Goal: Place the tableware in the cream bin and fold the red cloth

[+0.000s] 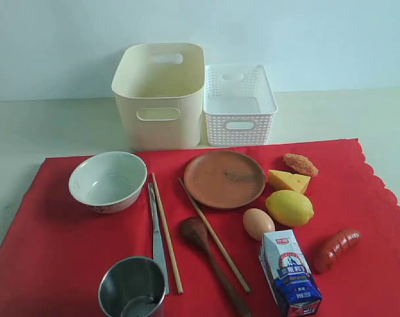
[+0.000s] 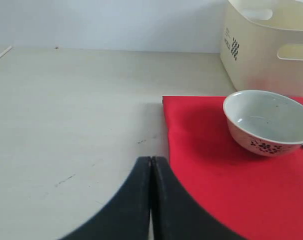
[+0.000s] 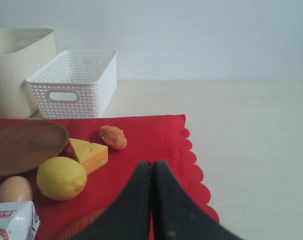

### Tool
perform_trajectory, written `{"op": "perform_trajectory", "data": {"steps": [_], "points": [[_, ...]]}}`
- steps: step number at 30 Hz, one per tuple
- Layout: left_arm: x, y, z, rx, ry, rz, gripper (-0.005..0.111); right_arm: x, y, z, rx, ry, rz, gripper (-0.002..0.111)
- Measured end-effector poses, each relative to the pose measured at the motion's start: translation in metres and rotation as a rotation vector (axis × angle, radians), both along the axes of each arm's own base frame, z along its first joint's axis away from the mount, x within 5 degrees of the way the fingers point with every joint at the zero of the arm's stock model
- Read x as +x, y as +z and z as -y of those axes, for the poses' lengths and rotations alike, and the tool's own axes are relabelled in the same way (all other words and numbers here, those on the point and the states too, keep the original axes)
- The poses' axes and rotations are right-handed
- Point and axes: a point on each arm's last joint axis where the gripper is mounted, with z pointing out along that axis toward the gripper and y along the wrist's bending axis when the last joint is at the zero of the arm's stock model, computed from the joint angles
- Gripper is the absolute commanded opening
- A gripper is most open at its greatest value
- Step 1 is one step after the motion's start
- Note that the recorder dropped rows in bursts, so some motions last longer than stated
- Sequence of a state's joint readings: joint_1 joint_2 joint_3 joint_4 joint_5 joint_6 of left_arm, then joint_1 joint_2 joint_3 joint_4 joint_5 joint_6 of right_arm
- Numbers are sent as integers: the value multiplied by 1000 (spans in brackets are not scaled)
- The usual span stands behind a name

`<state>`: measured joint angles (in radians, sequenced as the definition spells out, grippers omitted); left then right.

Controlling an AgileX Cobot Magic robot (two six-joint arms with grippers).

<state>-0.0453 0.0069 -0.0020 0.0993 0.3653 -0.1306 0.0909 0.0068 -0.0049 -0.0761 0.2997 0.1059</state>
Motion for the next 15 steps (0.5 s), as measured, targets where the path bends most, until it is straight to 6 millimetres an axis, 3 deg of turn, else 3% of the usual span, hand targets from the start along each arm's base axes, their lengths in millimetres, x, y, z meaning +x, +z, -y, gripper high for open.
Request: {"op": "perform_trajectory", "data": {"steps": [6, 15], "points": [[0, 0, 0, 0, 0, 0, 0, 0, 2, 0, 0, -1, -3, 0], [0, 0, 0, 0, 0, 0, 0, -6, 43, 1, 11, -1, 120, 0]]}}
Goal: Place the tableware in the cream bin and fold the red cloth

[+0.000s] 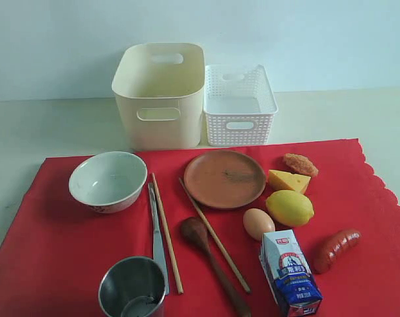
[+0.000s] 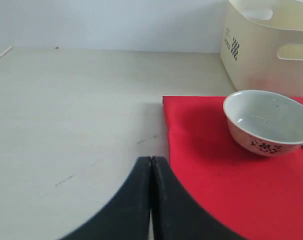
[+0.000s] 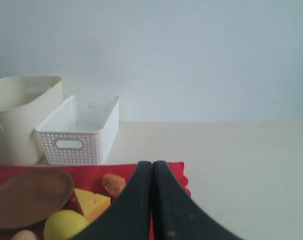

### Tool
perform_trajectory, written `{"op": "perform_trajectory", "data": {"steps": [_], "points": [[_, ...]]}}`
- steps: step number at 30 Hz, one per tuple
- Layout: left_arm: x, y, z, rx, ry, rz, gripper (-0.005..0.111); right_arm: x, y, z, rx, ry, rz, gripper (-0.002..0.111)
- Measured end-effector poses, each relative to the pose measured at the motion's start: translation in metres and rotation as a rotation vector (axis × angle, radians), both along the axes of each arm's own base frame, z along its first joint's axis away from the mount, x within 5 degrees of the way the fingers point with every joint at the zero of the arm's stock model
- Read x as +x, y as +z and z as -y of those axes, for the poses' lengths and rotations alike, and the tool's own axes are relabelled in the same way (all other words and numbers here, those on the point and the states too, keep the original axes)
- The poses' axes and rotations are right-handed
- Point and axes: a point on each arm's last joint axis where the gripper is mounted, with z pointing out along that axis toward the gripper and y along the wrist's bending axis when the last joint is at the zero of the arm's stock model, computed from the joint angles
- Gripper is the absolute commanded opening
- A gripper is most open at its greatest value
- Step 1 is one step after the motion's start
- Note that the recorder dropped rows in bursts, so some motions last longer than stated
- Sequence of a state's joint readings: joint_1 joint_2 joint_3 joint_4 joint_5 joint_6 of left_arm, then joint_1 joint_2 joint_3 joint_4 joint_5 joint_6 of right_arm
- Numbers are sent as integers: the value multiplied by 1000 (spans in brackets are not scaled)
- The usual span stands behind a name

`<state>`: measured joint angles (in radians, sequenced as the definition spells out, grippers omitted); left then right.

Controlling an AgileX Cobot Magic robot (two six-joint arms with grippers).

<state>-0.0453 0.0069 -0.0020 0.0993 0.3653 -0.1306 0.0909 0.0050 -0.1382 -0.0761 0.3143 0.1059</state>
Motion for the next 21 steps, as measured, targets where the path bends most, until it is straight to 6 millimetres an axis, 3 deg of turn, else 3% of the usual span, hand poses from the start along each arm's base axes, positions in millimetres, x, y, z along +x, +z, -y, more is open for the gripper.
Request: {"op": "perform_trajectory", "data": {"steps": [8, 21], "points": [[0, 0, 0, 0, 0, 0, 0, 2, 30, 0, 3, 0, 30, 0], [0, 0, 0, 0, 0, 0, 0, 30, 77, -3, -3, 0, -31, 0]]}}
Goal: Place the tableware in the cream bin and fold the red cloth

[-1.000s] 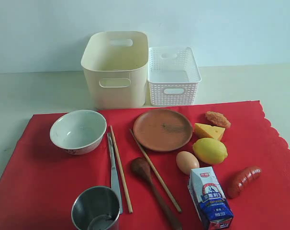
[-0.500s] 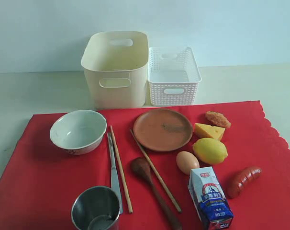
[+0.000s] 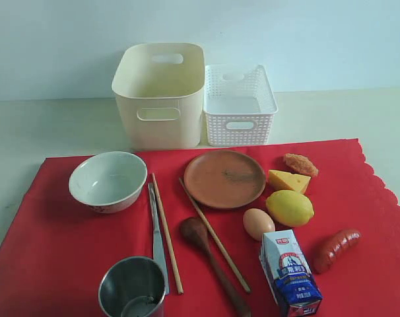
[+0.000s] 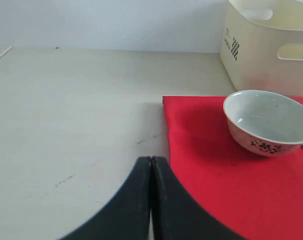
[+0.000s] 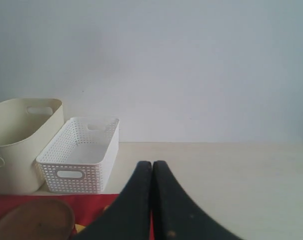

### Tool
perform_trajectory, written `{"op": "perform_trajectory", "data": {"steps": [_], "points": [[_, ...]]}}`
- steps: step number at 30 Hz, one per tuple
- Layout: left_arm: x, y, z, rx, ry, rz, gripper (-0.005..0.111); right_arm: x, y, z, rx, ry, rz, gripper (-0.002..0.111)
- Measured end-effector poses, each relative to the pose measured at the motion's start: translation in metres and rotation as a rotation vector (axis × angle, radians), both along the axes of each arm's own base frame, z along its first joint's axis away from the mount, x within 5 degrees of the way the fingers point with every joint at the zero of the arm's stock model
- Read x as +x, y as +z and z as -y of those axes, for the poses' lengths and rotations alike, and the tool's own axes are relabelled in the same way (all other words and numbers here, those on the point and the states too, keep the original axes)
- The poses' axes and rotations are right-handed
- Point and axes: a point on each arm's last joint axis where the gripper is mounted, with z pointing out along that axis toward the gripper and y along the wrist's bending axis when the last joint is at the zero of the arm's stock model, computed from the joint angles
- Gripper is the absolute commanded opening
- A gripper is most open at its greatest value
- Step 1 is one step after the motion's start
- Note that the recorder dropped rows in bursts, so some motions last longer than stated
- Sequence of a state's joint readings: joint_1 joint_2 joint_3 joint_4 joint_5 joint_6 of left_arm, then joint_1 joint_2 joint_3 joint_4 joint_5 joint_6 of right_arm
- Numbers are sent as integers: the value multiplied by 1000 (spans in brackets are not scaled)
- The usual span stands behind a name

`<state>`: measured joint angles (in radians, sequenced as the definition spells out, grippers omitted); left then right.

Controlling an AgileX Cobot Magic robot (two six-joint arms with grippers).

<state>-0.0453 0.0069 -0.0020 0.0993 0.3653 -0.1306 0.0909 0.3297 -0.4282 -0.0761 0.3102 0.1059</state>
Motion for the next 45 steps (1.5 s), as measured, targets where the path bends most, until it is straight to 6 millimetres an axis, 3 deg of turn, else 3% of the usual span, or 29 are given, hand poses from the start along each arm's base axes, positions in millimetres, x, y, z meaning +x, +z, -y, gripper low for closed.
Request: {"op": "perform_trajectory", "data": {"steps": [8, 21, 36, 45], "points": [[0, 0, 0, 0, 0, 0, 0, 16, 34, -2, 3, 1, 31, 0], [0, 0, 0, 0, 0, 0, 0, 16, 40, -2, 7, 5, 83, 0], [0, 0, 0, 0, 0, 0, 0, 19, 37, -2, 4, 4, 58, 0], [0, 0, 0, 0, 0, 0, 0, 51, 15, -7, 71, 10, -154, 0]]}}
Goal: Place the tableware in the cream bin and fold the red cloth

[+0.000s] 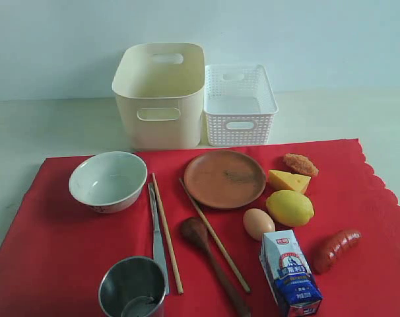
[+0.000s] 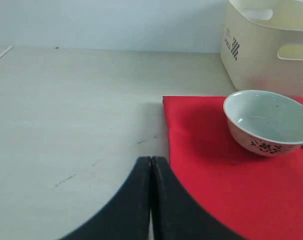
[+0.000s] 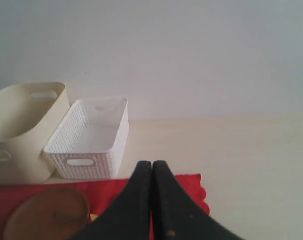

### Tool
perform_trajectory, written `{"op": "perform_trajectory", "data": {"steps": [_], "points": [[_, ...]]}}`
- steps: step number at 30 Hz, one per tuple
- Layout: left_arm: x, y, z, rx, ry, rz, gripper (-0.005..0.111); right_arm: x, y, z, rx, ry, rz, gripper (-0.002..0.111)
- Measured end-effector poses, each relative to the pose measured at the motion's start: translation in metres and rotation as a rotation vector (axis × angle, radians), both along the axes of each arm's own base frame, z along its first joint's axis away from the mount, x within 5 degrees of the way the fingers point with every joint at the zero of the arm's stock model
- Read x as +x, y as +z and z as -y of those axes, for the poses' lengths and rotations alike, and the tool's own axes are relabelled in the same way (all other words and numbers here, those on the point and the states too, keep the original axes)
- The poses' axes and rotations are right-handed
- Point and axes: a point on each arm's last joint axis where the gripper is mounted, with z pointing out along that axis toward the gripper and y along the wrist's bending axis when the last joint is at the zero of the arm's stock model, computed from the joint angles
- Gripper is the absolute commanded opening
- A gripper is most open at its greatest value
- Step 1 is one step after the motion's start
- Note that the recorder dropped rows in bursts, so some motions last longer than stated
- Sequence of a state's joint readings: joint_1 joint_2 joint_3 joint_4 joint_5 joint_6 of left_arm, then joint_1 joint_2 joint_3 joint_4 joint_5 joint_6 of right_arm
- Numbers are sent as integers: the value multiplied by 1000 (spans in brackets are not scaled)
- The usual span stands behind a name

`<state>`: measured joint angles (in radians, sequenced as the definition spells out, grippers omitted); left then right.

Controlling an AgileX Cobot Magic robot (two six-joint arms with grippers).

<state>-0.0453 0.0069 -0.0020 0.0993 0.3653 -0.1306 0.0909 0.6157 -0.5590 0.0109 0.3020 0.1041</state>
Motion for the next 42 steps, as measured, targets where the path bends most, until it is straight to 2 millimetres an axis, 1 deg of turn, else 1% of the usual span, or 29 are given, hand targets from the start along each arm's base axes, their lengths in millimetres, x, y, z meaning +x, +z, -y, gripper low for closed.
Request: {"op": "perform_trajectory", "data": {"steps": [3, 4, 5, 6, 9, 10, 13, 14, 15, 16, 17, 18, 19, 21, 23, 24, 25, 26, 28, 35, 39, 42], "points": [[0, 0, 0, 0, 0, 0, 0, 15, -11, -2, 18, 1, -82, 0], [0, 0, 0, 0, 0, 0, 0, 24, -19, -5, 24, 11, -140, 0], [0, 0, 0, 0, 0, 0, 0, 28, -22, -7, 16, 25, -159, 0], [0, 0, 0, 0, 0, 0, 0, 35, -30, -13, -3, 65, -204, 0], [0, 0, 0, 0, 0, 0, 0, 43, -43, -26, -55, 154, -281, 0], [0, 0, 0, 0, 0, 0, 0, 46, -47, -32, -77, 191, -306, 2], [0, 0, 0, 0, 0, 0, 0, 49, -57, -44, -122, 260, -364, 13], [0, 0, 0, 0, 0, 0, 0, 50, -60, -46, -129, 273, -375, 20], [0, 0, 0, 0, 0, 0, 0, 50, -63, -49, -140, 293, -400, 24], [0, 0, 0, 0, 0, 0, 0, 50, -65, -51, -146, 303, -419, 30], [0, 0, 0, 0, 0, 0, 0, 52, -65, -54, -155, 320, -451, 33], [0, 0, 0, 0, 0, 0, 0, 53, -65, -55, -158, 324, -461, 36], [0, 0, 0, 0, 0, 0, 0, 54, -66, -56, -161, 329, -478, 41], [0, 0, 0, 0, 0, 0, 0, 57, -69, -58, -166, 336, -525, 45], [0, 0, 0, 0, 0, 0, 0, 59, -76, -59, -166, 338, -571, 53], [0, 0, 0, 0, 0, 0, 0, 60, -78, -60, -165, 341, -588, 60], [0, 0, 0, 0, 0, 0, 0, 62, -80, -62, -164, 355, -619, 65], [0, 0, 0, 0, 0, 0, 0, 63, -81, -64, -162, 366, -632, 73], [0, 0, 0, 0, 0, 0, 0, 65, -84, -69, -153, 413, -664, 78], [0, 0, 0, 0, 0, 0, 0, 68, -97, -80, -128, 520, -761, 85], [0, 0, 0, 0, 0, 0, 0, 73, -103, -85, -127, 542, -816, 86], [0, 0, 0, 0, 0, 0, 0, 74, -111, -94, -147, 575, -855, 86]]}}
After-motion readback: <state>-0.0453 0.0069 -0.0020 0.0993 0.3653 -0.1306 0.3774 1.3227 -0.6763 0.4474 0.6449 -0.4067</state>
